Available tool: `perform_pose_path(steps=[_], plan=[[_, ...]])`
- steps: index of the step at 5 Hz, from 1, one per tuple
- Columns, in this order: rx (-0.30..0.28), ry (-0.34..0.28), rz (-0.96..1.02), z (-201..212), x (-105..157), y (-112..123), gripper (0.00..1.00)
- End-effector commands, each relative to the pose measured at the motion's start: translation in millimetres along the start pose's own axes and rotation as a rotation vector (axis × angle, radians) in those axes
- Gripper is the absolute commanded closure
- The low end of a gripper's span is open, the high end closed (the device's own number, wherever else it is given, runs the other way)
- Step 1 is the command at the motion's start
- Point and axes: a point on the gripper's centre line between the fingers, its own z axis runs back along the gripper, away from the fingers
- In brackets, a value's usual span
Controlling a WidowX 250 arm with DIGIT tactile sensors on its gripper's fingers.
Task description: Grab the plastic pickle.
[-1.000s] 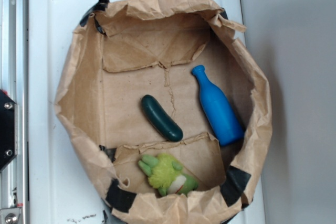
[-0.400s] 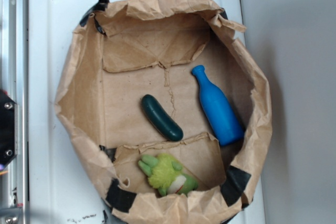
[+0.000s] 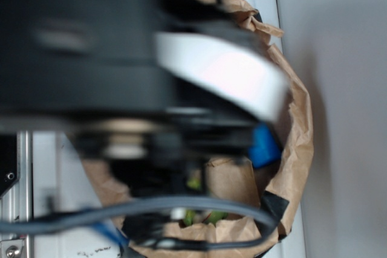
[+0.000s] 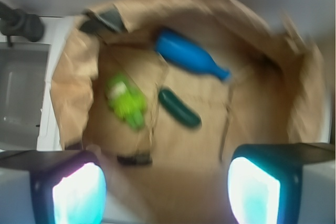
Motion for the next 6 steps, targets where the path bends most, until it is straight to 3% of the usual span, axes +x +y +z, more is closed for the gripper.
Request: perform_pose_path(steps=[1, 4, 5, 6], plan=[[-0.048, 0.047, -0.314, -10.5, 2.7, 14.8, 0.00], [-0.048, 0.047, -0.314, -10.5, 2.7, 14.8, 0.00], [0.032, 0.018, -0.273, -50.2, 9.8, 19.5, 0.00], [0.015, -0.021, -0.305, -71.9, 7.9, 28.2, 0.00]])
